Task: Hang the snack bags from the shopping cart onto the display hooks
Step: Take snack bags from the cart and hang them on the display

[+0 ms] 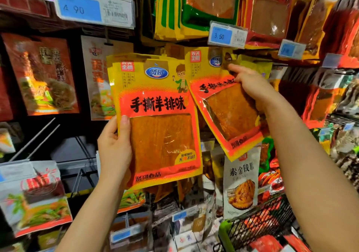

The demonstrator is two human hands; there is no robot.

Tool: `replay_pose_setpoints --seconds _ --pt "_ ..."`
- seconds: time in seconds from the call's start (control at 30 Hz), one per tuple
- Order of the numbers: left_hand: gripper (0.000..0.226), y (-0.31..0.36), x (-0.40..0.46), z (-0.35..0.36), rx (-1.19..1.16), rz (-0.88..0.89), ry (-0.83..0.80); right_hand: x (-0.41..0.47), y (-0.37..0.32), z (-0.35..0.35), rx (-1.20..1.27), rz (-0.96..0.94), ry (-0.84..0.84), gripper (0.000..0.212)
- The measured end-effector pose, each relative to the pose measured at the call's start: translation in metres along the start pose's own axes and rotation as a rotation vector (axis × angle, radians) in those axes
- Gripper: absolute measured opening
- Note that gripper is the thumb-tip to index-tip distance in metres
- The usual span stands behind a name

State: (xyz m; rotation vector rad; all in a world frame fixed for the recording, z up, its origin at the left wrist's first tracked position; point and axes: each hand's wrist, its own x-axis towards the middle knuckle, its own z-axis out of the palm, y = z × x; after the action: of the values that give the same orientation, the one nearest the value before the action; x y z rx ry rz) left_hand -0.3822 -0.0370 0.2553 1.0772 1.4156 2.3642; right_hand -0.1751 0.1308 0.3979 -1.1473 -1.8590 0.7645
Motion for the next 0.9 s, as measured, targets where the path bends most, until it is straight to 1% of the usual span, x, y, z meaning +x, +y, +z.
replay_pose_setpoints --seconds 0.17,0.23,0.43,0.57,0.8,0.9 --pt "0.024 -0.003 -0.003 -0.006 0.017 0.024 0.019 0.003 0.008 0.002 0.147 0.017 0.054 0.052" --pt "0.025 -0.005 -0.006 -0.004 0.028 0.039 0.019 0.004 0.011 0.000 0.163 -0.004 0.056 0.052" --pt "0.024 -0.012 -0.018 0.011 0.028 0.113 0.036 0.005 0.016 -0.002 0.069 -0.130 0.025 0.058" --pt "0.028 -0.012 -0.025 0.015 0.026 0.144 0.068 -0.001 0.016 -0.007 0.033 -0.229 0.021 0.058" --pt "0.027 -0.012 -0.035 0.020 0.003 0.127 0.101 0.001 0.015 -0.013 0.016 -0.231 0.049 0.056" --pt "0.026 -0.009 -0.036 0.021 -0.009 0.115 0.092 0.003 0.011 -0.016 0.011 -0.218 0.027 0.054"
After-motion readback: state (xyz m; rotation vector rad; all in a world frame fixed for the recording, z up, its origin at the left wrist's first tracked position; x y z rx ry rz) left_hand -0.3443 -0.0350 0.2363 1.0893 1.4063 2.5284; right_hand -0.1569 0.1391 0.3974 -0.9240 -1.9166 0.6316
